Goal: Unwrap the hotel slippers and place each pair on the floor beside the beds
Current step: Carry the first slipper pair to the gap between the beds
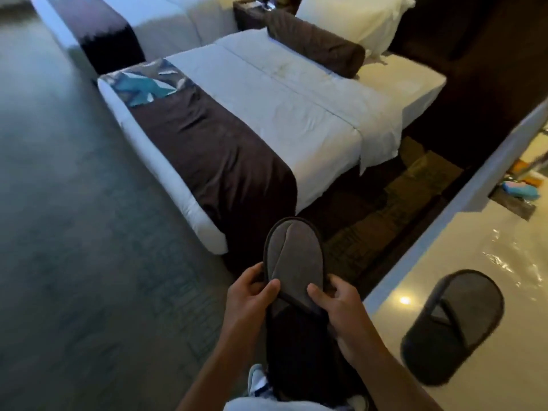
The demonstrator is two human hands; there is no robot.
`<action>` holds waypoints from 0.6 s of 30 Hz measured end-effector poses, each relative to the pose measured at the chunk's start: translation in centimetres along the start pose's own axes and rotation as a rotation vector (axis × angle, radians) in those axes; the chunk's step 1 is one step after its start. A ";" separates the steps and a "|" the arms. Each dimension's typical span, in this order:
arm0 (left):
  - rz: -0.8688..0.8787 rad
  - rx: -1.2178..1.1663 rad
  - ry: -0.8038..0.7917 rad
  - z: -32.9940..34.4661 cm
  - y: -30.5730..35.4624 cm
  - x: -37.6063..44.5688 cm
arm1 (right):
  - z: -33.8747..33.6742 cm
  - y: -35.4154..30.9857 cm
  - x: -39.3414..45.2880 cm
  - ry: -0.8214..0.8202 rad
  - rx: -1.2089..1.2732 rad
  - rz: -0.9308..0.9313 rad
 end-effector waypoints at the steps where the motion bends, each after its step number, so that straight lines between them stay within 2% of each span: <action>1: 0.013 -0.017 0.033 -1.8 0.3 0.2 | 1.8 -0.6 0.6 -0.037 -0.015 0.000; 6: 0.095 -0.103 0.232 -9.1 1.8 1.0 | 9.8 -2.9 3.2 -0.210 -0.112 0.020; 12: 0.080 -0.183 0.479 -15.8 2.5 2.4 | 17.5 -5.6 6.7 -0.411 -0.242 -0.021; 18: 0.109 -0.215 0.607 -20.8 4.8 6.6 | 24.8 -8.0 12.5 -0.521 -0.299 -0.058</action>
Point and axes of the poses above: each hand's wrist, its own x-axis towards the middle knuckle, its own z-axis out of the palm, y = z × x, the point moved 1 cm from there along x, towards the middle knuckle, and after that the axes turned 7 degrees about -x, right-handed, at the moved point
